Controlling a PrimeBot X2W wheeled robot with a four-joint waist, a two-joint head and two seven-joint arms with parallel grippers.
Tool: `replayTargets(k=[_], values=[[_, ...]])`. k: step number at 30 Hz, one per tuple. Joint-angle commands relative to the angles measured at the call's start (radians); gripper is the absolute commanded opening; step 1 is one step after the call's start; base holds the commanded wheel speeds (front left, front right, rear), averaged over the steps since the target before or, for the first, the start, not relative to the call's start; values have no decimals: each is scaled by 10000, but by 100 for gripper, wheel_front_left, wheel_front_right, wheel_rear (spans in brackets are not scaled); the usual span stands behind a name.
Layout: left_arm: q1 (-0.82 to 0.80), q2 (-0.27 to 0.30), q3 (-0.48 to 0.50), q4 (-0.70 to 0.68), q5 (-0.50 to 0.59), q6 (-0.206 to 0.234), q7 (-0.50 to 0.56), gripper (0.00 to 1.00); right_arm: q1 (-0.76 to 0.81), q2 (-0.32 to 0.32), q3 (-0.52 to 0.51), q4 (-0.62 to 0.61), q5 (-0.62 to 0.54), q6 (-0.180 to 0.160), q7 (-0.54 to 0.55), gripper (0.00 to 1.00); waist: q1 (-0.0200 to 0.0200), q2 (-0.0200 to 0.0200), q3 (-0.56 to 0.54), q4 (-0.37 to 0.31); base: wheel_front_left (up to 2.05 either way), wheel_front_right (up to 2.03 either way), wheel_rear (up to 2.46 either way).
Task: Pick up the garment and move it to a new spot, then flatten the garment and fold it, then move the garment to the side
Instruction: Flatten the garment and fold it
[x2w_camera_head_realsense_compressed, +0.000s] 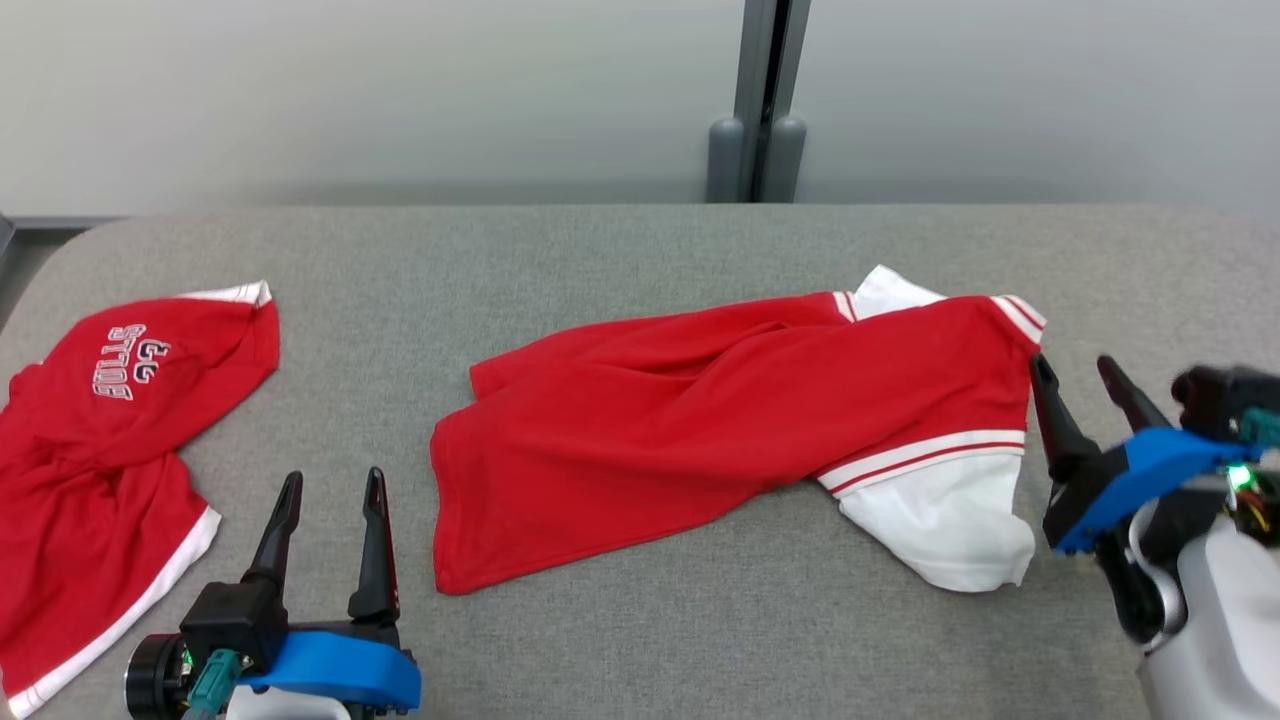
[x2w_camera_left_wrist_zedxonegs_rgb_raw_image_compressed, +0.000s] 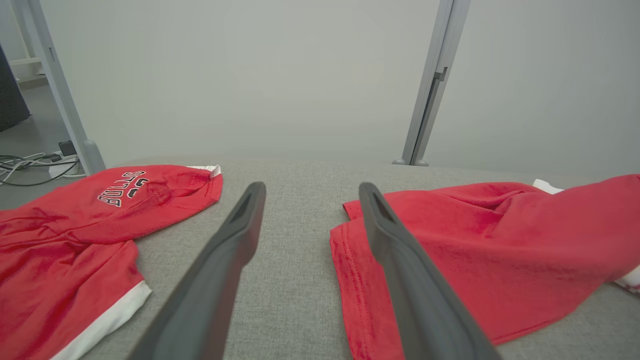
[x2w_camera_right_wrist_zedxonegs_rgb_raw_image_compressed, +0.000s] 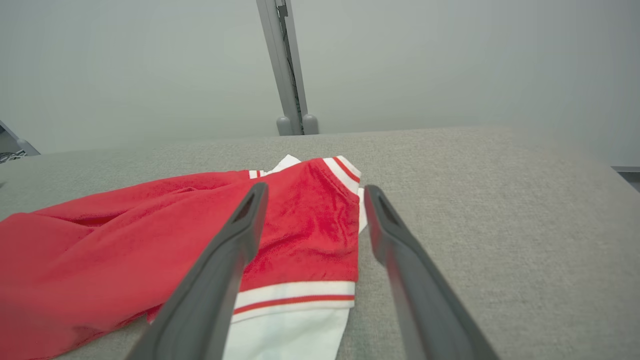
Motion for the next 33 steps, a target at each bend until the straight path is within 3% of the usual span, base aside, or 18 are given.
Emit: replayTargets(k=[1, 10, 16, 21, 33], values=[[123, 50, 41, 5, 5, -27, -25, 100, 480, 70, -61, -302, 78, 5, -216, 100, 1, 0, -288, -184, 0, 0, 0], [630, 44, 327, 58, 4, 37, -25, 100, 3196, 1230, -956, -2898, -698, 5, -1471, 100, 1, 0, -833, -344, 0, 0, 0], [865, 26, 360, 269, 24, 9, -25, 100, 4431, 1540, -1029, -4264, -1144, 5, -1765, 100, 1, 0, -1072, -328, 0, 0, 0], [966, 79, 322, 418, 69, -18, -25, 100, 4894, 1588, -1045, -4721, -1161, 5, -1517, 100, 1, 0, -1187, -347, 0, 0, 0], [1024, -49, 257, 488, 101, -84, -25, 100, 5217, 1594, -1064, -4531, -831, 5, -1017, 100, 1, 0, -1311, -418, 0, 0, 0]])
